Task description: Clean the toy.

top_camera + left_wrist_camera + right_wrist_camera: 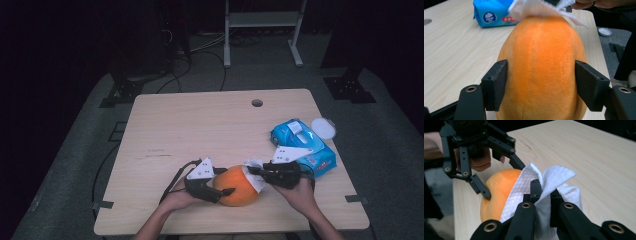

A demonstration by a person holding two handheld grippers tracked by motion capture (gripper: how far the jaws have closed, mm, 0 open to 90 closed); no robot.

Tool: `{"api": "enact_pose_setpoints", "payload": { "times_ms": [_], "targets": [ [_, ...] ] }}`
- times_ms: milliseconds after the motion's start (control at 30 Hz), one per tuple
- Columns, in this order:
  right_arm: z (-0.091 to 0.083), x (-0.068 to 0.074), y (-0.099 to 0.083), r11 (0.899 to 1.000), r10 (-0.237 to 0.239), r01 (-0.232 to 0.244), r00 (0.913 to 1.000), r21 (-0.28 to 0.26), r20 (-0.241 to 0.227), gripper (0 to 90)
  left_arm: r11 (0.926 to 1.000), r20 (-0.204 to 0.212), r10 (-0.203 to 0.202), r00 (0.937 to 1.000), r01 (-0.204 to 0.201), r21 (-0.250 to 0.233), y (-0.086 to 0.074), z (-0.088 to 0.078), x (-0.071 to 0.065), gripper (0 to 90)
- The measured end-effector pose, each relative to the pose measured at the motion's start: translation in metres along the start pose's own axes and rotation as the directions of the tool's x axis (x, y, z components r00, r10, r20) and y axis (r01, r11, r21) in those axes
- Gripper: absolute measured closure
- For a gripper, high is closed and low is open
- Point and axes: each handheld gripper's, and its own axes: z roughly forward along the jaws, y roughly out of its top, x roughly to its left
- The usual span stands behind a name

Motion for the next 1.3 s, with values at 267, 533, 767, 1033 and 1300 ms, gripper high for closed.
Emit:
{"api": "enact_pose_setpoints", "payload": {
  "times_ms": [267, 533, 767, 1033, 1300],
  "targets": [
    [-0.007, -0.005, -0.011, 0.998, 0.055, -0.055, 0.9980, -0.015, -0.030, 86.0, 0.9998, 0.007, 0.018, 0.9998, -0.018, 0.007, -0.001, 0.000, -0.001, 32.4],
    [-0.002, -0.015, -0.010, 0.995, 0.100, -0.100, 0.9947, -0.017, -0.027, 86.0, 0.9988, 0.001, 0.048, 0.9988, -0.048, 0.011, 0.002, 0.004, -0.008, 33.7],
    [-0.013, -0.016, -0.019, 0.991, 0.131, -0.132, 0.9910, -0.028, -0.030, 86.0, 1.0000, -0.002, -0.003, 1.0000, 0.003, -0.001, -0.002, 0.002, 0.000, 33.9],
    [-0.011, -0.013, -0.012, 0.993, 0.113, -0.114, 0.9931, -0.030, -0.032, 86.0, 0.9997, 0.000, 0.023, 0.9997, -0.023, 0.010, 0.002, 0.006, -0.004, 31.9],
    [-0.014, -0.018, -0.026, 0.990, 0.143, -0.143, 0.9896, 0.017, -0.016, 85.9, 0.9970, -0.022, -0.076, 0.9968, 0.076, -0.012, -0.006, -0.004, 0.012, 31.6]
  ]
}}
